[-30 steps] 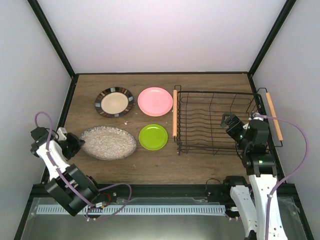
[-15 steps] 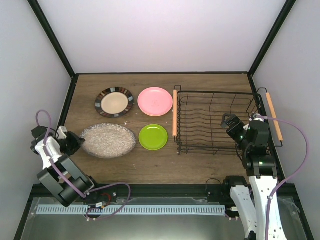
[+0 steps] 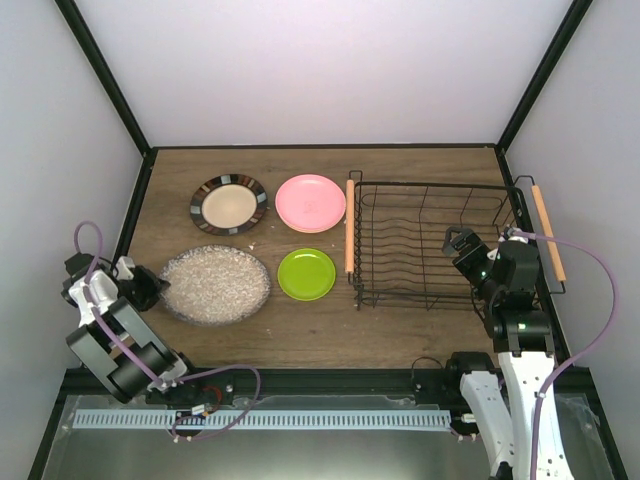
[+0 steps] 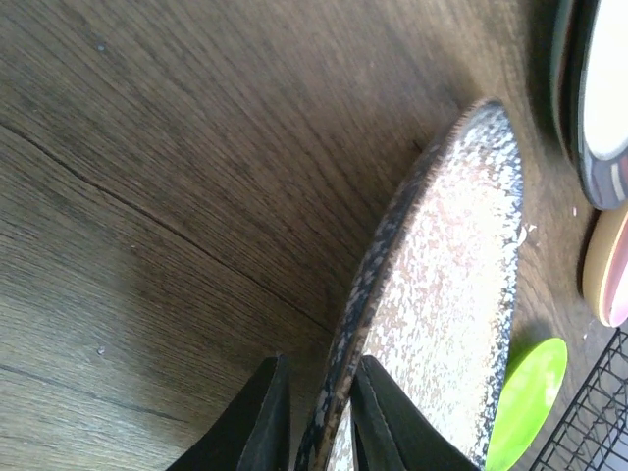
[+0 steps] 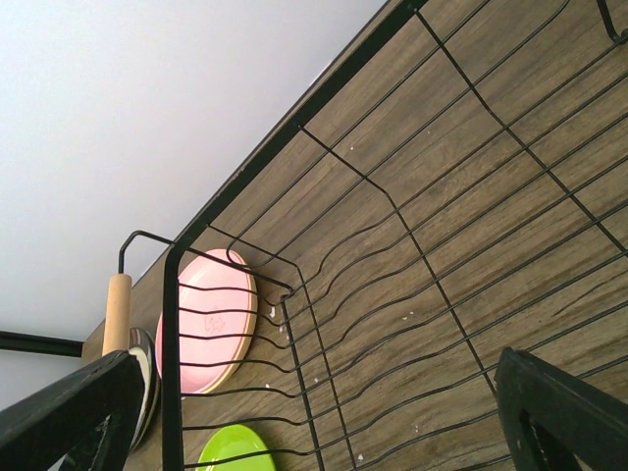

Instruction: Unload the plates from the dish rack

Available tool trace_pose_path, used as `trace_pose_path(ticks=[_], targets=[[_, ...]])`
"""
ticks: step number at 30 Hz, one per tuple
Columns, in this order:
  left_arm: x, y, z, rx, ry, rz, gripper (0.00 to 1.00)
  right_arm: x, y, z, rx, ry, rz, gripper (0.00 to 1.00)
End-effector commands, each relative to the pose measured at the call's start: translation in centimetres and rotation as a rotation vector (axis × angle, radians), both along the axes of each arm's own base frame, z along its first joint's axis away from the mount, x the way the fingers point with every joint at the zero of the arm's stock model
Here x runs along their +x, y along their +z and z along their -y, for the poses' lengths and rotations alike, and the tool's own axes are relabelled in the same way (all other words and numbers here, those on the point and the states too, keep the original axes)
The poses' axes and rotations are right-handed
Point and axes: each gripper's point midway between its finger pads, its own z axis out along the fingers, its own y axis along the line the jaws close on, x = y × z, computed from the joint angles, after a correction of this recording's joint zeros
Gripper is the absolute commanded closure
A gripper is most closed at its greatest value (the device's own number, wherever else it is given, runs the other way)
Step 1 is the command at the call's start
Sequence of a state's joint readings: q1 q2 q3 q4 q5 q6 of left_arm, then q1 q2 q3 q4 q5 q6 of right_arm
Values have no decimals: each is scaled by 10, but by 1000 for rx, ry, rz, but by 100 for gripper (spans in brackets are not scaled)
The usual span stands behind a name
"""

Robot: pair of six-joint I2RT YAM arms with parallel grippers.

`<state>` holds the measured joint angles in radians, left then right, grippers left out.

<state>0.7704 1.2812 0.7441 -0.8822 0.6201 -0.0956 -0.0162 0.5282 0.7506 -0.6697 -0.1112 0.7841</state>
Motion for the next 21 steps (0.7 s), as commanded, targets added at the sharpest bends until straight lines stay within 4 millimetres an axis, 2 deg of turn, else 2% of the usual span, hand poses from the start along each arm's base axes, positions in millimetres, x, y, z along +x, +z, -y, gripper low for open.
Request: trace_pose_path(ticks=[1, 21], targets=[[3, -3, -7, 3, 17, -18, 81, 2, 2, -1, 6, -3, 6, 0], [6, -22, -22, 31, -16, -77, 78, -3, 6, 4, 29, -43, 3, 0]])
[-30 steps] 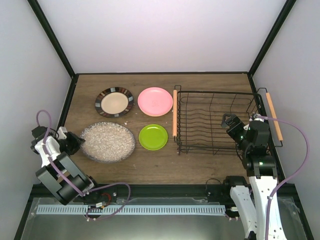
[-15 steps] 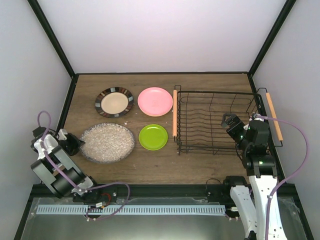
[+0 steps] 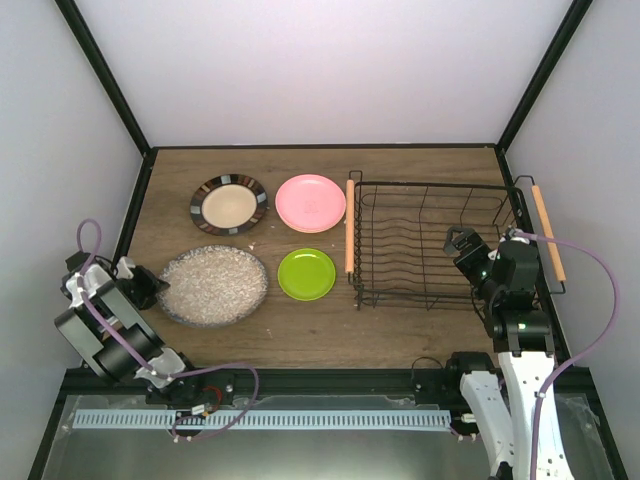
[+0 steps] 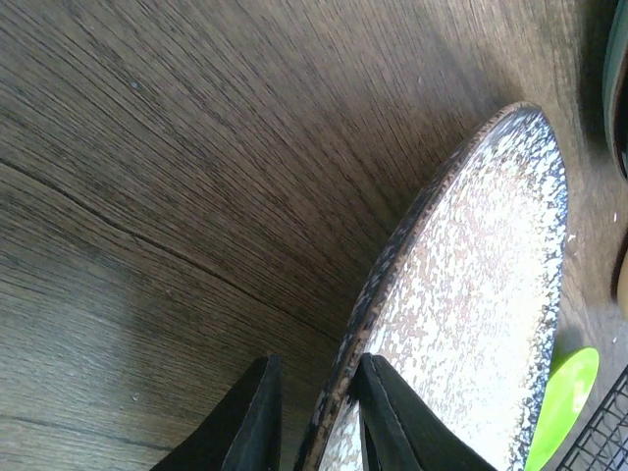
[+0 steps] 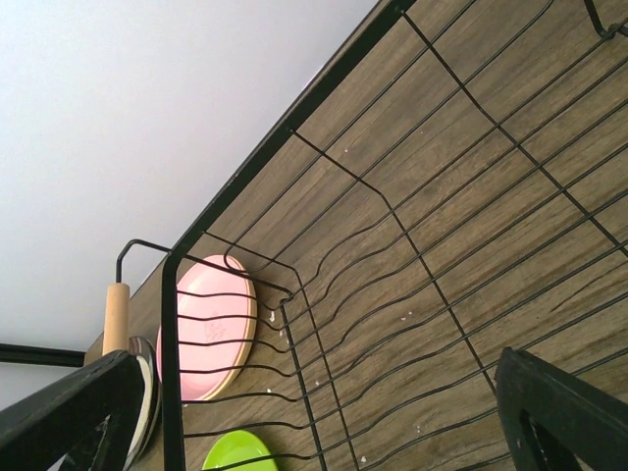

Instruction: Unload the plates from the dish rack

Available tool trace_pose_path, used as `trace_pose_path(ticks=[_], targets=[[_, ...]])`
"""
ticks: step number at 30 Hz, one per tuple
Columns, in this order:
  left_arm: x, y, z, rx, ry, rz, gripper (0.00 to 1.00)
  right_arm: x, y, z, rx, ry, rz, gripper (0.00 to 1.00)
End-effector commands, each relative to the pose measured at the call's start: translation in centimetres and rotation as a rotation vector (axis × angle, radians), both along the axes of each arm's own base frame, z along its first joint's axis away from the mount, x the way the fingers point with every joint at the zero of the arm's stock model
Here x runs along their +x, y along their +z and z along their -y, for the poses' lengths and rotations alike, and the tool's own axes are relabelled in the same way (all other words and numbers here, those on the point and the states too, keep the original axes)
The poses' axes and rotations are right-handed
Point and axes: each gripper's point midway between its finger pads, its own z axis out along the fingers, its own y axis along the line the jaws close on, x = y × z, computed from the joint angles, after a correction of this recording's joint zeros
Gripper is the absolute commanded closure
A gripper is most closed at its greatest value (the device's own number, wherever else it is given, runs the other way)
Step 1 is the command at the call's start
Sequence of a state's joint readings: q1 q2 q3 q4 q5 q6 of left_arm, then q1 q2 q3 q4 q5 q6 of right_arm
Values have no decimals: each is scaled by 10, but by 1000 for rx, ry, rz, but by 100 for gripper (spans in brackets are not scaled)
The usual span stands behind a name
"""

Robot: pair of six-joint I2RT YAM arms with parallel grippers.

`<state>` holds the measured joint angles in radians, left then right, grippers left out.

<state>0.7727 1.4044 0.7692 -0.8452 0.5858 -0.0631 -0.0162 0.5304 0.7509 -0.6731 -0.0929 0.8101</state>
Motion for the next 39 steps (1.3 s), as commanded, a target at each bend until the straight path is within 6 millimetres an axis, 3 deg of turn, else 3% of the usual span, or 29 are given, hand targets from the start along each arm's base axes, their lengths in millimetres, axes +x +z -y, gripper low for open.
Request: trace_pose_path(ticks=[1, 16, 28, 32, 35, 39], targets=[[2, -3, -10, 30, 4, -24, 78, -3, 7, 0, 19, -16, 9, 0], [5, -10, -8, -11, -6, -35, 64, -10, 7, 4, 42, -52, 6, 0], [7, -12, -8, -23, -11, -35, 46, -10, 7, 5, 41, -57, 3, 0], [8, -10, -11, -13, -8, -37, 35, -10, 7, 5, 37, -56, 2, 0], [19, 5, -23, 32, -4, 4, 27, -10, 8, 5, 32, -53, 4, 0], [50, 57, -53, 183, -4, 148, 19, -10, 7, 5, 24, -51, 2, 0]])
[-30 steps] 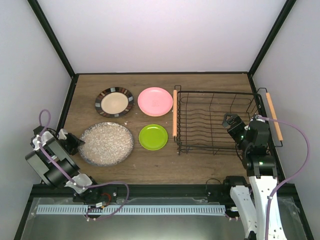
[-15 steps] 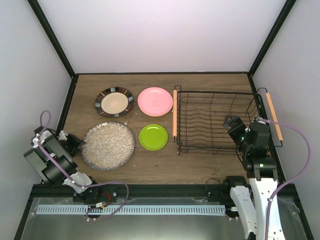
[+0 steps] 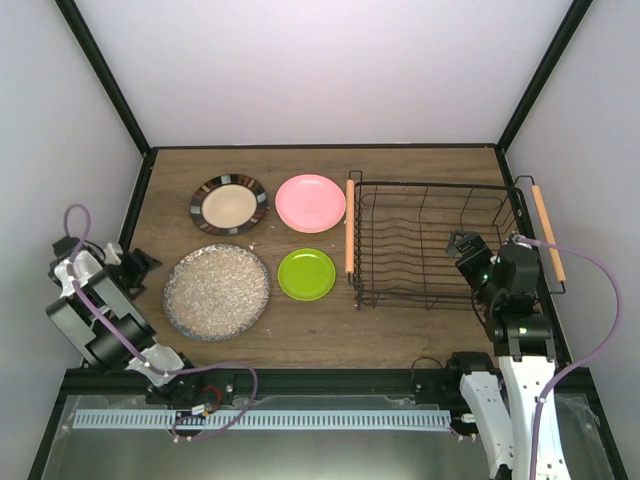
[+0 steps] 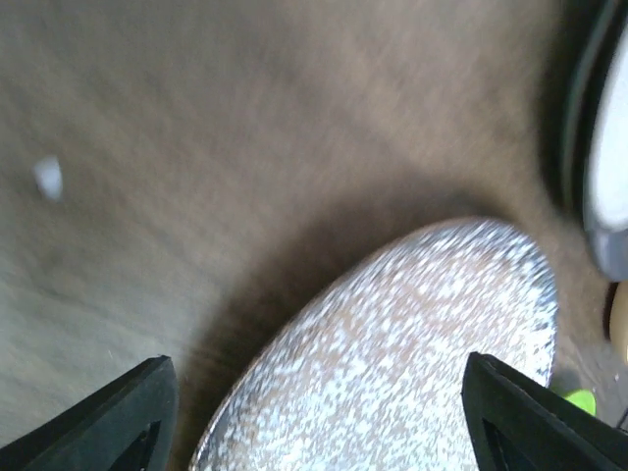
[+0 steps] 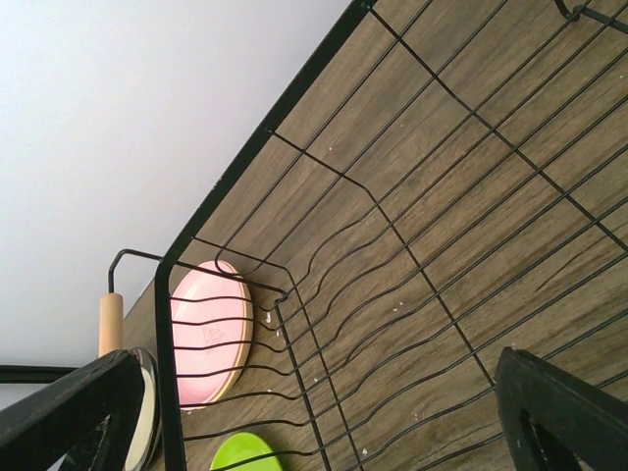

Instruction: Unload the plates from the dish rack

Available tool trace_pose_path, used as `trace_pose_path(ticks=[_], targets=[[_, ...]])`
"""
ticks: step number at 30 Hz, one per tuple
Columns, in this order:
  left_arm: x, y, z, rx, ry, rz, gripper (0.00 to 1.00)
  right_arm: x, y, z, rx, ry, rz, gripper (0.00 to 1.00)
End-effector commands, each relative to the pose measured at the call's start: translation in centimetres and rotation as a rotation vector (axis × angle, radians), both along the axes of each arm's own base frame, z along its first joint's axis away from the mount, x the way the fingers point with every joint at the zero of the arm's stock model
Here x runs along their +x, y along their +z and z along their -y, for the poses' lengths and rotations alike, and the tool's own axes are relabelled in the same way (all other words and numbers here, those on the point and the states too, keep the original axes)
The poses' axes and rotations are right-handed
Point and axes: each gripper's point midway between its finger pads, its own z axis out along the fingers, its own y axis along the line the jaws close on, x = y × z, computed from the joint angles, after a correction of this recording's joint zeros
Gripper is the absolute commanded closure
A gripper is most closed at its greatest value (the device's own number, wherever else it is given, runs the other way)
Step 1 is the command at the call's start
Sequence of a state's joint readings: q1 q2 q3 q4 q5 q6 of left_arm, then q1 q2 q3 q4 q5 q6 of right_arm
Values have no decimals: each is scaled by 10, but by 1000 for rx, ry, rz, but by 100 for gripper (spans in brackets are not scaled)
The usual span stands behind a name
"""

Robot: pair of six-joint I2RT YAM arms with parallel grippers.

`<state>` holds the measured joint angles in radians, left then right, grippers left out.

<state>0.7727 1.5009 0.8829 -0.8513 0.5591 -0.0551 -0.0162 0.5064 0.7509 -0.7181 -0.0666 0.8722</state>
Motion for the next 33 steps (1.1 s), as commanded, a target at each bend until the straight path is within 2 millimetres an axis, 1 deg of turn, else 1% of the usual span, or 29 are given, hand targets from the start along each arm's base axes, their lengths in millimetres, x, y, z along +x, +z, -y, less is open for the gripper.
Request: trace_pose_path(ticks=[1, 2, 4, 7, 9, 11, 14, 18, 21, 24, 27, 33], targets=[[37, 66, -36, 199, -4, 183, 17, -2, 12, 1, -25, 1, 26, 0], [43, 79, -41, 235, -11, 213, 14, -1, 12, 1, -29, 6, 23, 0], [52, 102, -43, 279, -32, 263, 10, 2, 13, -1, -43, 25, 17, 0], [67, 130, -35, 310, -83, 330, 6, 10, 16, -7, -79, 80, 11, 0], [76, 143, -24, 337, -133, 363, 4, 20, 18, -15, -103, 151, 3, 0], [85, 160, -9, 372, -191, 408, 0, 30, 17, -27, -107, 230, -6, 0], [99, 181, 22, 407, -302, 469, 0, 45, 11, -40, -73, 306, -46, 0], [109, 203, 65, 430, -444, 546, 0, 57, 12, -47, -52, 346, -49, 0], [110, 217, 95, 432, -561, 616, 0, 61, 10, -52, -79, 398, -45, 0], [108, 225, 126, 444, -672, 659, 0, 63, -3, -55, -94, 444, -93, 0], [102, 228, 151, 455, -750, 685, 0, 63, -14, -58, -100, 473, -133, 0], [89, 236, 195, 470, -879, 735, 0, 62, -16, -57, -102, 464, -111, 0]])
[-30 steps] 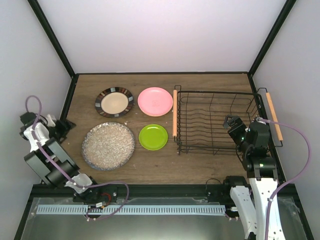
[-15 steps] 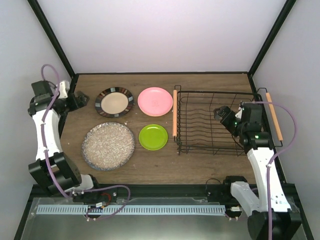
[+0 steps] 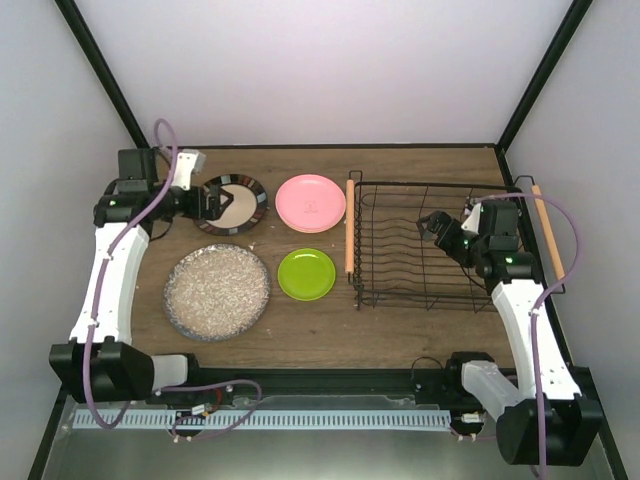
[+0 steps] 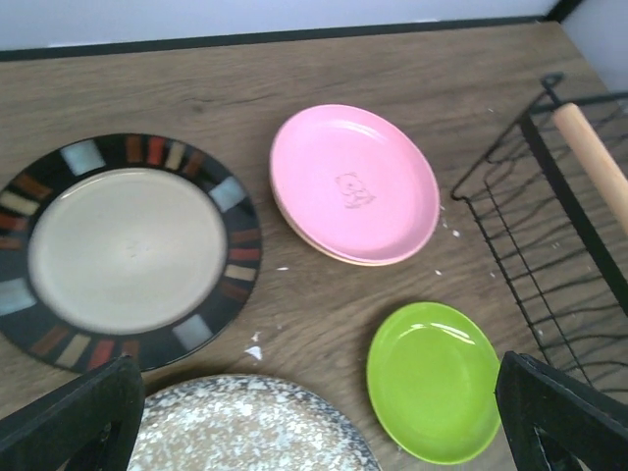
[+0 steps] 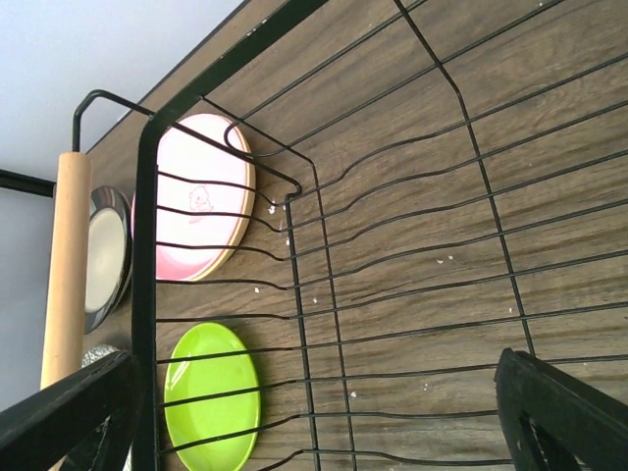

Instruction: Unload the plates from the dish rack

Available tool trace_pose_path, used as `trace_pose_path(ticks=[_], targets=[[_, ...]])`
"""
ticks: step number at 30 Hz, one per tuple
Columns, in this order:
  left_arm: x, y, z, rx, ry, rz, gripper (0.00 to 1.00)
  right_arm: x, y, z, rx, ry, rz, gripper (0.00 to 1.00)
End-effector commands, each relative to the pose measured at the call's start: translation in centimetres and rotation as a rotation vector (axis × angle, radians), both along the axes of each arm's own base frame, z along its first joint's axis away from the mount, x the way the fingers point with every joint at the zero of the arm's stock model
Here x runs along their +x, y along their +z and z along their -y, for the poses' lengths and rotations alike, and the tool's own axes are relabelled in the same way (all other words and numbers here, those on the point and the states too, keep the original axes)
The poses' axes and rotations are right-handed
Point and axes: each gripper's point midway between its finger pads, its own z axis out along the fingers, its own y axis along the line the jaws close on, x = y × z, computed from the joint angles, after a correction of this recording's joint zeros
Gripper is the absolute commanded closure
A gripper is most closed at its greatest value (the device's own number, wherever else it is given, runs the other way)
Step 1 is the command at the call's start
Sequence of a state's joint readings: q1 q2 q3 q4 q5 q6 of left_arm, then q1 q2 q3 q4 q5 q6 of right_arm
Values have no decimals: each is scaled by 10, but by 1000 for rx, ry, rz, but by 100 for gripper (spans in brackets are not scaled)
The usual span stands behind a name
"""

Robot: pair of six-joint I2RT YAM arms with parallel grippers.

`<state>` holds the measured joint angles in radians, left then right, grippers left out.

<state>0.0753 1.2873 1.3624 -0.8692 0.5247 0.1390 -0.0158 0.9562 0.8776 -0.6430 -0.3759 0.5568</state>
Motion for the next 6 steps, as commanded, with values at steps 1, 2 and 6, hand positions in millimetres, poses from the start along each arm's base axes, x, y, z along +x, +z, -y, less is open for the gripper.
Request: trace_pose_path(ticks=[1, 2, 6], targets=[[-12, 13, 24, 52, -85, 58, 0, -1, 14, -6, 0, 39, 62, 0], [-14, 12, 27, 51, -94, 55, 0, -2, 13, -7, 3, 39, 60, 0], [-16, 5, 33, 58, -101, 39, 0, -5, 11, -5, -2, 26, 59, 0]])
